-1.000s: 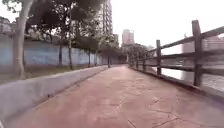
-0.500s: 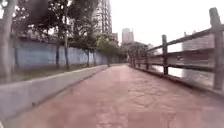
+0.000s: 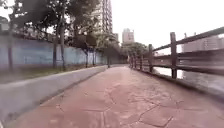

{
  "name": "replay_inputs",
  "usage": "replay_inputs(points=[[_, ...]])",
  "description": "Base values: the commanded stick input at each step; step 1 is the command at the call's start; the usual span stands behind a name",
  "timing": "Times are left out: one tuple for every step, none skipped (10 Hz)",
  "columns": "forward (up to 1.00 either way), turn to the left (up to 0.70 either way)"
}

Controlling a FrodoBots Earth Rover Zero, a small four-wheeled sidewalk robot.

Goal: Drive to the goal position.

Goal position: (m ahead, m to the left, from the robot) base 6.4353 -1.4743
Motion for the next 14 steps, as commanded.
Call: replay_inputs(points=[[1.0, 0.0], [1.0, 0.0], [1.0, 0.0], [1.0, 0.0], [1.0, 0.0], [1.0, 0.0], [1.0, 0.0], [1.0, 0.0], [1.0, 0.0], [1.0, 0.0], [1.0, 0.0], [1.0, 0.0], [1.0, 0.0], [1.0, 0.0]])
